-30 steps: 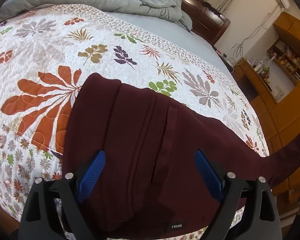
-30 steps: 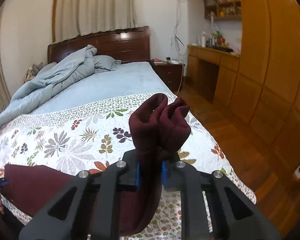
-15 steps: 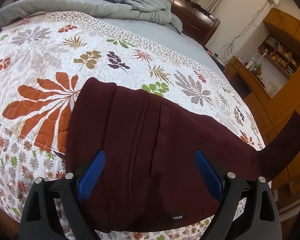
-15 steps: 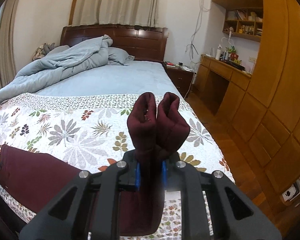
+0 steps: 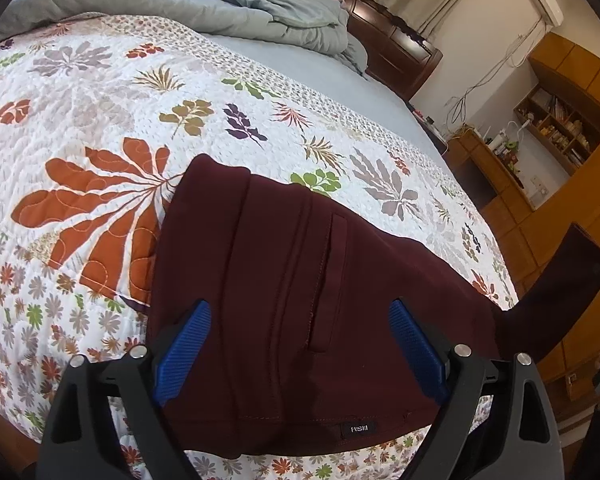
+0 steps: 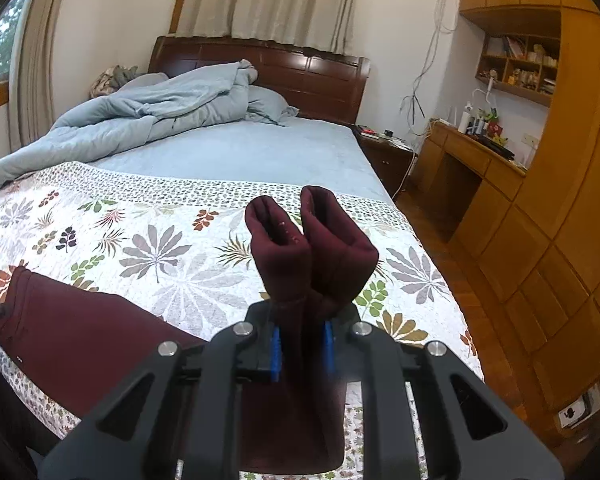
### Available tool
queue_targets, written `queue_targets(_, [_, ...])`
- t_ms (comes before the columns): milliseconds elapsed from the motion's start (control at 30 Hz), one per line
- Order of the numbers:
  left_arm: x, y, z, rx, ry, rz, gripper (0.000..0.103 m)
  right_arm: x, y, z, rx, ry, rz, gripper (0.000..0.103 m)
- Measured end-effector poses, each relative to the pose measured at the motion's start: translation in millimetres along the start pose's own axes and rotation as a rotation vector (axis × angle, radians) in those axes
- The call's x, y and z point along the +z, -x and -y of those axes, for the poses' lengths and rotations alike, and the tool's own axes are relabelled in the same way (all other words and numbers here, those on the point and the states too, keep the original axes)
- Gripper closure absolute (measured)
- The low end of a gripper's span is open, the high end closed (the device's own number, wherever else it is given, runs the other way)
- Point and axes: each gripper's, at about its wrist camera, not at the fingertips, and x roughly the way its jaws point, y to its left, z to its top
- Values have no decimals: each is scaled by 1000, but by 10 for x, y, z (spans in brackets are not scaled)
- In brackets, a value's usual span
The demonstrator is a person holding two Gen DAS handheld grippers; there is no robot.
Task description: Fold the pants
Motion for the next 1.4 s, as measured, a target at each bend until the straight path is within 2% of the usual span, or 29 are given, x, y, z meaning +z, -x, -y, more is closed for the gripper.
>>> queue_targets(367, [4, 71, -105, -53, 49, 11, 12, -23, -111, -596, 15, 140, -46, 88])
queue_targets(567, [21, 129, -251, -90, 108, 26, 12, -70, -225, -959, 21, 212, -76, 88])
queue_targets(667, [27, 151, -295, -102, 124, 31, 12, -92, -273, -1113, 15, 253, -85, 88])
queue_targets(767, [31, 161, -322, -113, 131, 30, 12, -171, -314, -1346, -27, 337, -76, 88])
queue_targets(900, [35, 173, -356, -124, 140, 33, 12, -401, -430, -1679, -102, 495, -71, 88])
queue_targets(1200, [36, 186, -404, -138, 152, 35, 12, -1316, -665, -2385, -216, 918, -22, 88])
queue_targets(1400, [21, 177, -385, -129, 145, 28, 12, -1730, -741, -2493, -249, 1066, 21, 88])
